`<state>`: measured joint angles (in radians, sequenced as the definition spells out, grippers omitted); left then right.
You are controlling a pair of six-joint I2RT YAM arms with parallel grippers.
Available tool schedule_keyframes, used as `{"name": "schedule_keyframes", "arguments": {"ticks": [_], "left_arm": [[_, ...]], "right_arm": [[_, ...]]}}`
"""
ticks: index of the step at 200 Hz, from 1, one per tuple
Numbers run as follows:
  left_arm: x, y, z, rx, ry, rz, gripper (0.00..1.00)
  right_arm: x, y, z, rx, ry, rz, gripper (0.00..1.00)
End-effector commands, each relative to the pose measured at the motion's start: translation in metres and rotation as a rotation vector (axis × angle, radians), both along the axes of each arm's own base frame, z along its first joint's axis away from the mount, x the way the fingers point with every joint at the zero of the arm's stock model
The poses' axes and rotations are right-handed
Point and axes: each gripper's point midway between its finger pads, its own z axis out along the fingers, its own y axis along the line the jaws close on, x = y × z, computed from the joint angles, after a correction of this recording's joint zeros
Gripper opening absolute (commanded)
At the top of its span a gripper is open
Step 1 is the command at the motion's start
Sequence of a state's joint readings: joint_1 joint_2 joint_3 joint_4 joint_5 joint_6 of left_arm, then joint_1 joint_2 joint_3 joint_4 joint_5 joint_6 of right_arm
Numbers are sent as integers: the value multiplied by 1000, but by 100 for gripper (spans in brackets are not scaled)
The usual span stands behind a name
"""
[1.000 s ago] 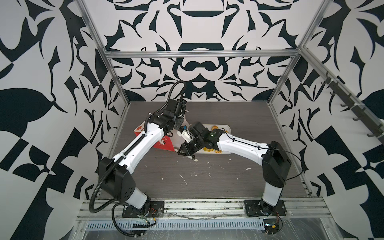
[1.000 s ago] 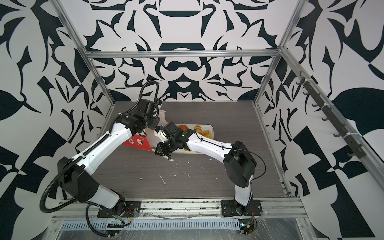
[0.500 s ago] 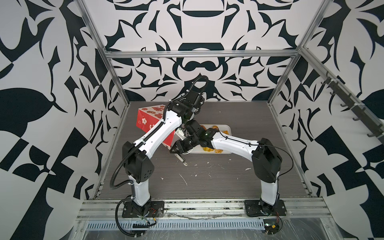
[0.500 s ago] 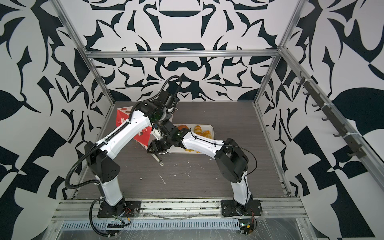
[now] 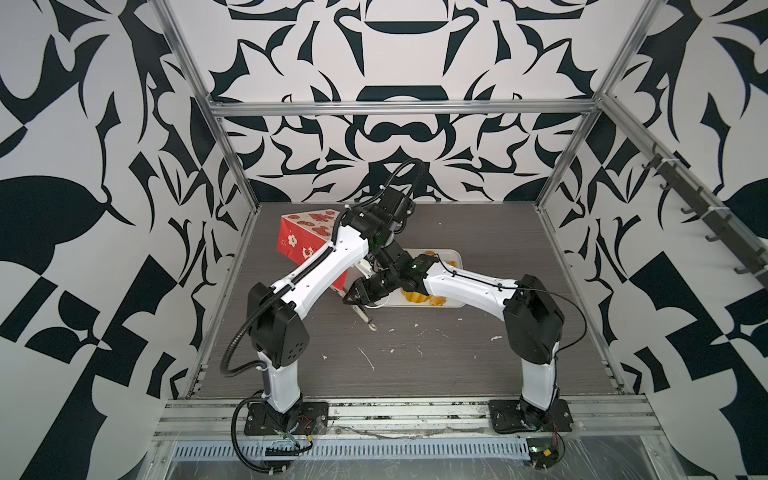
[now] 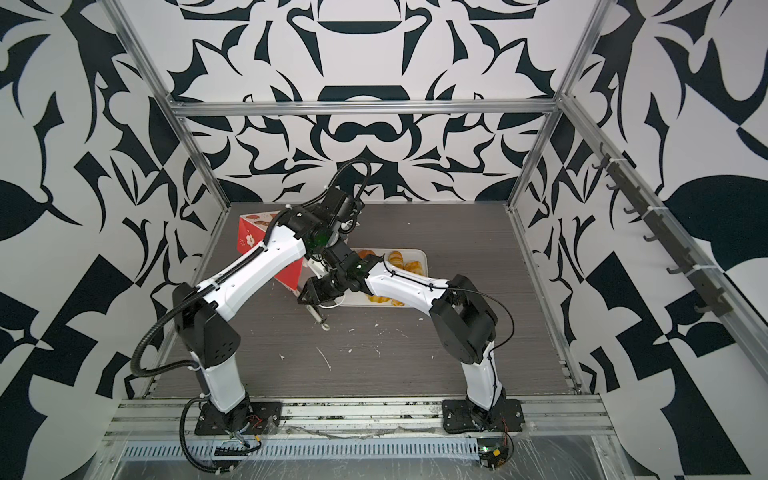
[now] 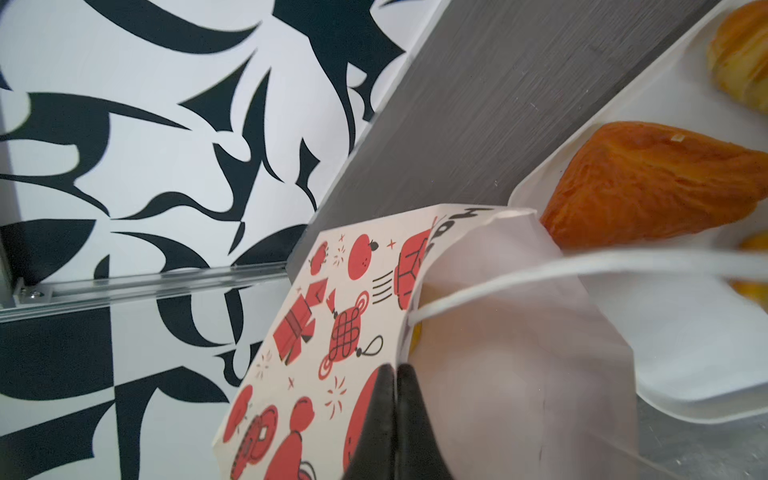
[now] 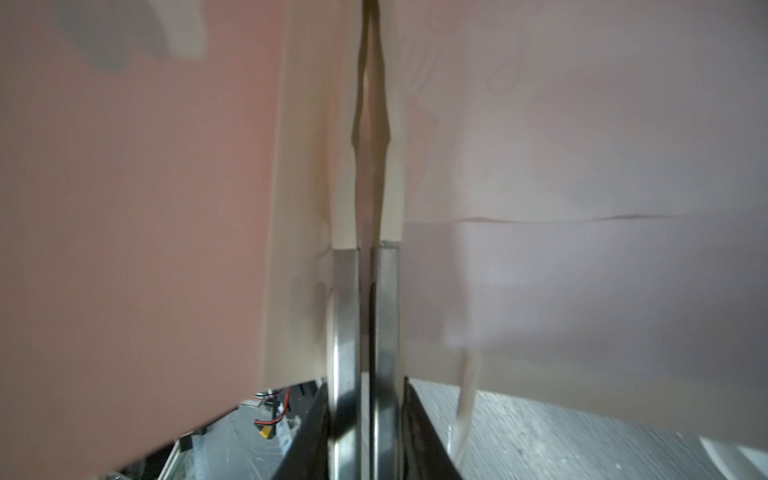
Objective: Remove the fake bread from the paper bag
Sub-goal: 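Tilt the bag with the left gripper while the right tongs reach the last yellow bun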
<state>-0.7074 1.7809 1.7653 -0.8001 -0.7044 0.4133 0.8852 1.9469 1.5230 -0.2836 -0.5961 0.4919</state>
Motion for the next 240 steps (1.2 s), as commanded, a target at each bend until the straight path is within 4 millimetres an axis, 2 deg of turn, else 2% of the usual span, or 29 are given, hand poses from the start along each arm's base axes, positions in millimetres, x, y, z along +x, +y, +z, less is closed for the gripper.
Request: {"name": "schedule_keyframes", "arguments": {"ticks": [1,58,107,111,145,193,214,240], "left_arm": [[-5,6,23,-60,-141,-5,0],[-38,36,3,-142,-229,-21,0],[-65,50,-25,-195,-188,-24,0],[-69,53,-17,-218,-208,-24,0],[-83,61,-20,-258,-207,-20,0],[-98,73,-12,-297,-225,-13,0],[-104,76,-9,-308,-224,-13,0],[-108,80,-1,-321,-241,-12,0]], "right_arm": [[9,-3,16,-21,-103,-5,27],[16,-32,-19,-211,-168,-32,27],[19,-52,-39,-315,-186,-77,26],[20,-54,-40,-323,-188,-85,26],[27,-68,-45,-382,-203,-152,24],[40,-88,-70,-427,-156,-253,22],[50,-97,-71,-437,-146,-304,21],[51,-102,-65,-403,-125,-310,21]]}}
